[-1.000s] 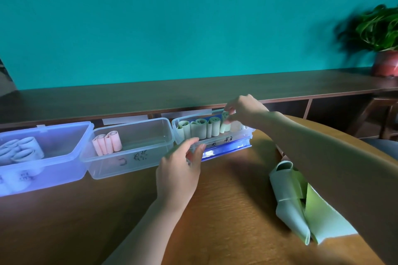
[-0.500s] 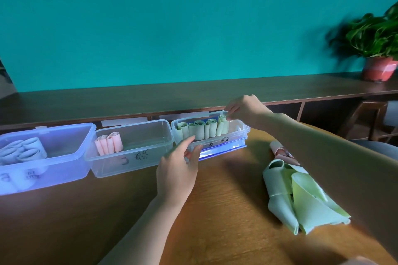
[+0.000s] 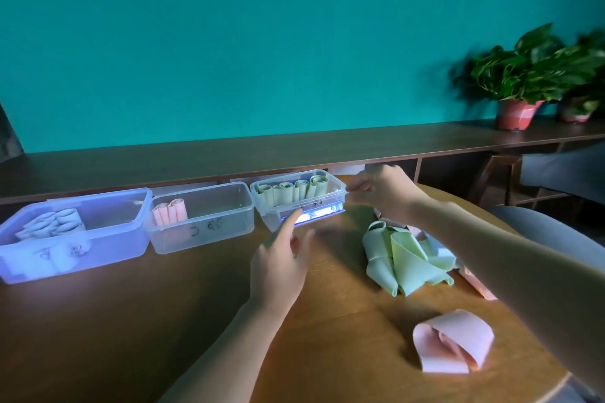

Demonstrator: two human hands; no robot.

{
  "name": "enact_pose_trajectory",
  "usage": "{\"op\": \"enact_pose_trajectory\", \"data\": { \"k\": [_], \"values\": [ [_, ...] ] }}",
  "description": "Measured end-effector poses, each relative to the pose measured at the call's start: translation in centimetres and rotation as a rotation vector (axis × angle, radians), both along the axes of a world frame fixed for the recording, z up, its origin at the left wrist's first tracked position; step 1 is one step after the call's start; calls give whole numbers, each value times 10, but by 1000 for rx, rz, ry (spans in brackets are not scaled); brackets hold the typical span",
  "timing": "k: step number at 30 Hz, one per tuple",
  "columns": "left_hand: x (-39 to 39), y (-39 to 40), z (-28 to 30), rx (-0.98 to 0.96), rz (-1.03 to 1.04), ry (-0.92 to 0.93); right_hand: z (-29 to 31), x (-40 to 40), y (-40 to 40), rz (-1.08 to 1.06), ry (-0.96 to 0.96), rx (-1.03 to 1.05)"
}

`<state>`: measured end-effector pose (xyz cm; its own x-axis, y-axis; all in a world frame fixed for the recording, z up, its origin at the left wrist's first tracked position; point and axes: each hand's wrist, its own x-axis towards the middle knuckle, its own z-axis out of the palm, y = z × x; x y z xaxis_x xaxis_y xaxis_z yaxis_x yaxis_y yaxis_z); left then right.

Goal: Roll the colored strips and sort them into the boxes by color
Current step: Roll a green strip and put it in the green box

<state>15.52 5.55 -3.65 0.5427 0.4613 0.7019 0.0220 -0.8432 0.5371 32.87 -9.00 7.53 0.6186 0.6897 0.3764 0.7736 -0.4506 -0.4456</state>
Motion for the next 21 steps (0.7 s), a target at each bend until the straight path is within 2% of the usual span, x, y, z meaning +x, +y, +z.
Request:
{"op": "enact_pose_trajectory", "data": {
  "k": [6, 11, 21],
  "values": [
    [-13, -40, 2, -34, -44, 34, -19, -45, -60, -30, -25, -3],
    [-13, -72, 4, -213, -139, 49, -41, -57, -102, -173, -117, 71],
    [13, -109, 0, -297, -258, 134, -70, -74, -138, -263, 38, -54]
  ]
}}
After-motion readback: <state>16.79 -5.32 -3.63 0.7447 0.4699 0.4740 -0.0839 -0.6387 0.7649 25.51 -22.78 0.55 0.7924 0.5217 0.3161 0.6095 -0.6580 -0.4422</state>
